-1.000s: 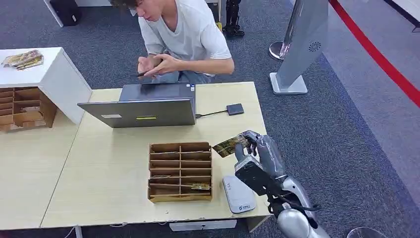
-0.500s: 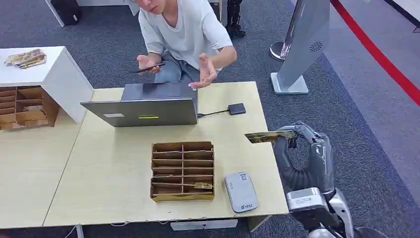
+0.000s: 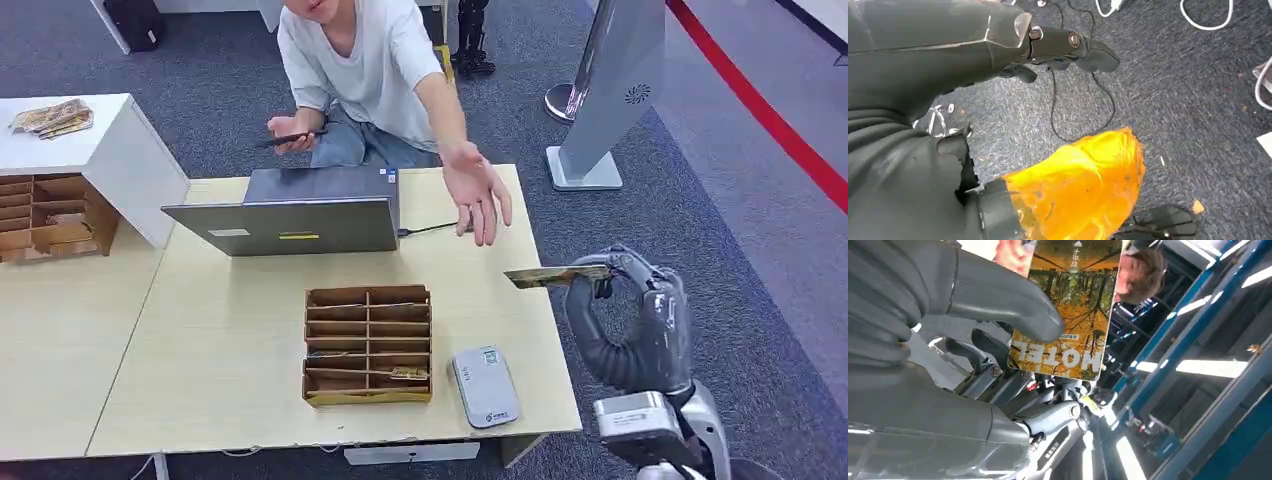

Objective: Pass the card to the sensor for recognition and then transmit it.

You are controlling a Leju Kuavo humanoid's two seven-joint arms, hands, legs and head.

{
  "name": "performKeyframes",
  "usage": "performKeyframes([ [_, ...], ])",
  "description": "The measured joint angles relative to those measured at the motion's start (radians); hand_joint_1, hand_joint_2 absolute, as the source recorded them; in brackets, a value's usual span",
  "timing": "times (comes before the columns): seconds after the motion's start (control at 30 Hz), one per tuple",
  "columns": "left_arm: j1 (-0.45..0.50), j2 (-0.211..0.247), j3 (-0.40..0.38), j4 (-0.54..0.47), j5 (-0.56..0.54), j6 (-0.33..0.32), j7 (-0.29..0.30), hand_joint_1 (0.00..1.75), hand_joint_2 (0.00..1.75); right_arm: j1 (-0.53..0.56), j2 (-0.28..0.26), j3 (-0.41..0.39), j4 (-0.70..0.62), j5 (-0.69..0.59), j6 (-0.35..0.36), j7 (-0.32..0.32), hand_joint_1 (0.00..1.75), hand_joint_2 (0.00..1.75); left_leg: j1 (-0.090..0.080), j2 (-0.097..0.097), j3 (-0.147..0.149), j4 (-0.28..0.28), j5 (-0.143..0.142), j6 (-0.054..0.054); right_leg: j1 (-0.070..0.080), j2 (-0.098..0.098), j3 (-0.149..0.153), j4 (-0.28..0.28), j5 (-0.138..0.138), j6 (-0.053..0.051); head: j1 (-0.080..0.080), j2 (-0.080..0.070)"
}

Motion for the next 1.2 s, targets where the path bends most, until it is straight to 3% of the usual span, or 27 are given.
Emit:
performKeyframes([
  [0.8,-0.001,-0.002,-0.004,0.000,-0.013,-0.004,0.003,0.00,0.00,-0.021,0.008,0.024,0.004,0.008,0.008,0.015,1.75,1.75,0.000,0.000,-0.001,0.000,0.000,0.000,0.000,0.000,0.000,0.000,0.000,0.000,0.000,0.000],
  [1.03,-0.011,-0.003,-0.044,-0.009,-0.069,-0.038,0.057,0.00,0.00,-0.102,0.043,0.066,0.076,0.132,0.027,0.117,1.75,1.75,0.000,0.000,-0.001,0.000,0.001,0.000,0.000,0.000,0.000,0.000,0.000,0.000,0.000,0.000],
  [1.2,-0.025,-0.005,-0.080,-0.023,-0.119,-0.082,0.119,0.00,0.00,-0.169,0.081,0.092,0.176,0.250,0.067,0.233,1.75,1.75,0.000,0.000,0.000,0.000,0.001,0.000,0.000,0.000,0.000,0.001,0.000,0.000,0.000,0.000],
])
